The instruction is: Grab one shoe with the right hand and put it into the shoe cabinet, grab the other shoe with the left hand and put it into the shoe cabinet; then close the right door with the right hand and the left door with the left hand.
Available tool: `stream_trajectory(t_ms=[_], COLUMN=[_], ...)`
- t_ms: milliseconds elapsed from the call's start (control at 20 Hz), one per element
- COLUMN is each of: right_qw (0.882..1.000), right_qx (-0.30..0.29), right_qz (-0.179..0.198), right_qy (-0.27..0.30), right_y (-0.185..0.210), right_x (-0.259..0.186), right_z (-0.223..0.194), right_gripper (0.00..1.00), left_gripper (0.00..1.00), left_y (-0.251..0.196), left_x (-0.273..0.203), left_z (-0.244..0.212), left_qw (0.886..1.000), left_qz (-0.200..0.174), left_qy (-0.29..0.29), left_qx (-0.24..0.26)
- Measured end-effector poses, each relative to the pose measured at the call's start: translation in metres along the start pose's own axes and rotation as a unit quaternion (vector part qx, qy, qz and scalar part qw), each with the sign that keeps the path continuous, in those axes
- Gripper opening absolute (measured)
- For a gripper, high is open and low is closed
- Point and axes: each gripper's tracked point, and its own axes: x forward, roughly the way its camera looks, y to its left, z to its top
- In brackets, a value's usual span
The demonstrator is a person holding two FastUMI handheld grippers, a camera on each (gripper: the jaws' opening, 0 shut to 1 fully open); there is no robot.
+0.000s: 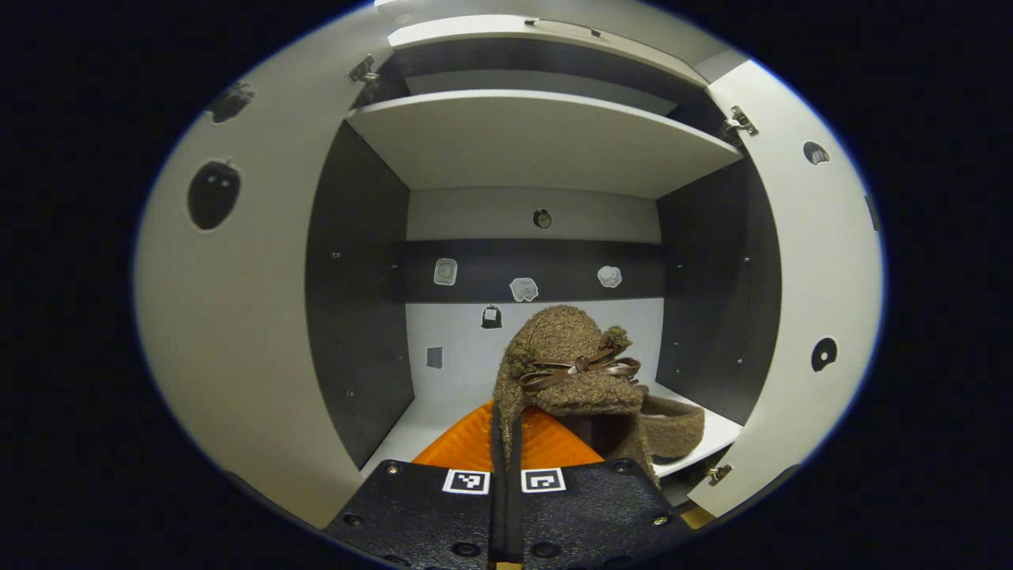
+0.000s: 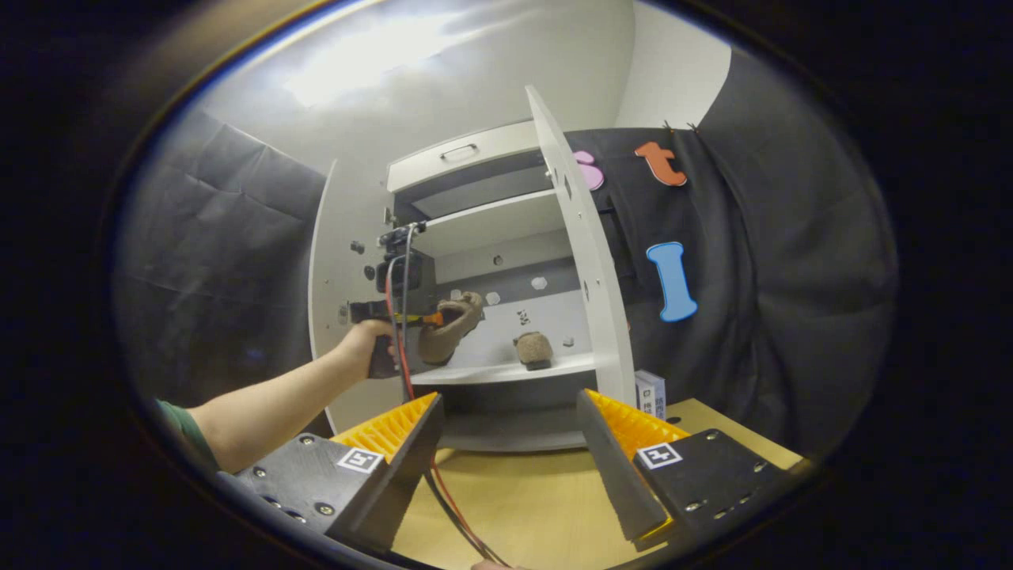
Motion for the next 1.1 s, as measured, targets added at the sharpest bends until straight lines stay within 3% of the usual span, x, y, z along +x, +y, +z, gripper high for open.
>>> stream_trajectory(t_ms=[450, 650, 950, 1100], right_qw=[1.000, 0.999, 0.999, 0.999], right_qx=[0.005, 0.012, 0.019, 0.020], right_qz=[-0.001, -0.007, -0.011, -0.012], right_qy=[0.020, 0.030, 0.033, 0.027], right_y=[-0.020, -0.026, -0.029, -0.028], right_x=[0.012, 0.018, 0.019, 0.015], right_z=[-0.017, -0.028, -0.029, -0.023], right_gripper=[1.00, 1.00, 1.00, 1.00], left_gripper=[0.00, 0.00, 0.01, 0.07], left_y=[0.021, 0.032, 0.036, 0.035], left_x=[0.080, 0.095, 0.100, 0.100], left_z=[-0.046, -0.068, -0.078, -0.079], left_qw=[0.999, 0.995, 0.995, 0.995], left_qz=[0.023, 0.034, 0.032, 0.026], left_qy=[0.038, 0.059, 0.068, 0.067], left_qx=[-0.024, -0.069, -0.072, -0.073])
